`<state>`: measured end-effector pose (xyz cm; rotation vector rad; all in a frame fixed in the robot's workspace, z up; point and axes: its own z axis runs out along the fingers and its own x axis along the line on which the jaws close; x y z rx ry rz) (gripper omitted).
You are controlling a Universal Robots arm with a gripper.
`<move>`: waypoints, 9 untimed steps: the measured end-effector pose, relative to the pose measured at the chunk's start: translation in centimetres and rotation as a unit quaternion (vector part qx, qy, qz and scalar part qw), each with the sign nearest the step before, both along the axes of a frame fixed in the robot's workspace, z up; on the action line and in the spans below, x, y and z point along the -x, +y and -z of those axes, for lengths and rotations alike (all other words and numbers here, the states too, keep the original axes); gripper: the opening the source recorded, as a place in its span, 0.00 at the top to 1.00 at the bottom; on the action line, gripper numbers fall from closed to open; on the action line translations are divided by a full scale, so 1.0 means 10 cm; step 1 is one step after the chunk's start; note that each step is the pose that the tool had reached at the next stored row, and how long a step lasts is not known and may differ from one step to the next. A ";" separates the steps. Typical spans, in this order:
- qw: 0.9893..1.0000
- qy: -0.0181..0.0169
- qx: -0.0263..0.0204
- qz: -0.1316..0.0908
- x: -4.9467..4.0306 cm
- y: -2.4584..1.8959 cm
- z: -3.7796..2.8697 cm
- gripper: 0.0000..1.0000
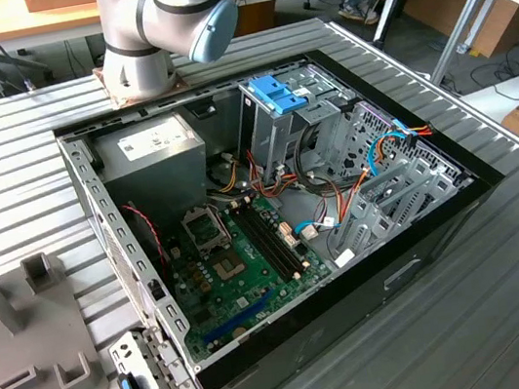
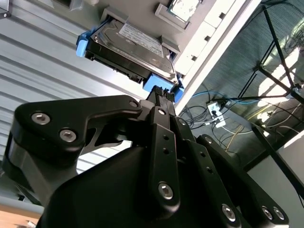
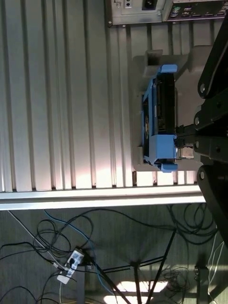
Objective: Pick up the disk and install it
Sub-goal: 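Pick up the disk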
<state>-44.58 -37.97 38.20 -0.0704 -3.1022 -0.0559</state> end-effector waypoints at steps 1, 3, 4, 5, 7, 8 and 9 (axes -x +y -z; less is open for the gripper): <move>1.000 0.000 0.000 -0.003 0.000 0.000 0.000 0.89; 1.000 0.000 0.000 -0.007 0.000 0.000 0.000 0.89; 1.000 0.000 0.000 -0.010 0.000 0.000 0.000 0.89; 1.000 0.000 0.000 -0.013 0.000 0.000 0.000 0.89; 1.000 0.000 0.000 -0.020 0.000 0.000 0.000 0.89; 1.000 0.000 0.000 -0.024 0.000 0.000 0.000 0.89; 0.999 0.000 0.000 -0.033 0.000 0.000 0.000 0.89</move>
